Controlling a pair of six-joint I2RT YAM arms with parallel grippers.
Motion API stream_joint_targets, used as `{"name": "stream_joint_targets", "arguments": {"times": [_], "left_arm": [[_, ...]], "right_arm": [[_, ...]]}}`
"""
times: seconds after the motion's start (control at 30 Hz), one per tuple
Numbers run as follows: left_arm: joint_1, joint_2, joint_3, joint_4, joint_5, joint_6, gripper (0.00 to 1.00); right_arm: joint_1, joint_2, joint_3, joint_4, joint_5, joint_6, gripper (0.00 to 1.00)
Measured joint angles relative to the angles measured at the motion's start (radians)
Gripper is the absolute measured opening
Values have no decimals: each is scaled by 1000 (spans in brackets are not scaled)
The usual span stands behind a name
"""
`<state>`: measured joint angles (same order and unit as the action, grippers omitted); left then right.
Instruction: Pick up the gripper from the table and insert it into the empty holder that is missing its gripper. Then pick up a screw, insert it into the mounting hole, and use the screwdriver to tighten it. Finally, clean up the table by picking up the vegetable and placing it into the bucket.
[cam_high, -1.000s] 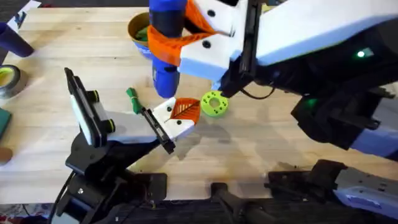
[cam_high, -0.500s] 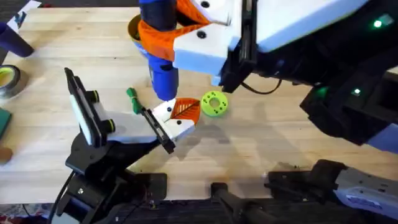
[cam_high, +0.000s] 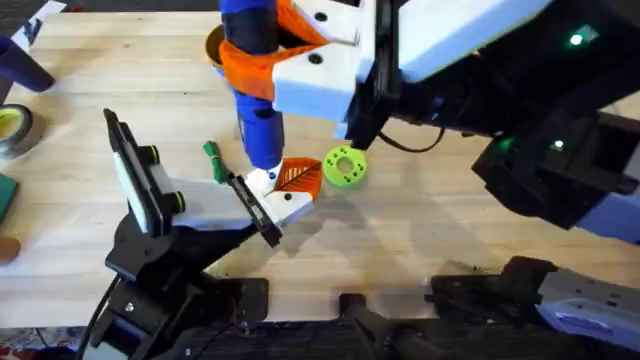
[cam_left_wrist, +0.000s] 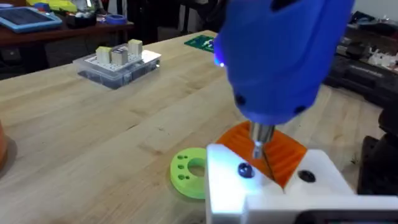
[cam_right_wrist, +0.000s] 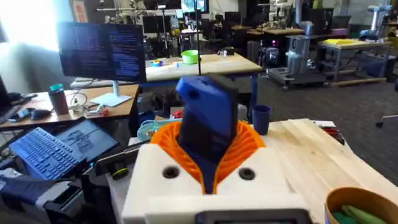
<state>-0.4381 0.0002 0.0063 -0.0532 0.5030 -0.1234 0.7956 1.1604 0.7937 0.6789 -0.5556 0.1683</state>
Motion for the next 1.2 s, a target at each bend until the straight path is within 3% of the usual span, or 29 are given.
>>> {"name": "stream_joint_targets", "arguments": {"times": [1.2], "left_arm": [[0,0,0,0,0,0,16]], "right_arm": [[0,7,0,-43,0,-23,48]]}}
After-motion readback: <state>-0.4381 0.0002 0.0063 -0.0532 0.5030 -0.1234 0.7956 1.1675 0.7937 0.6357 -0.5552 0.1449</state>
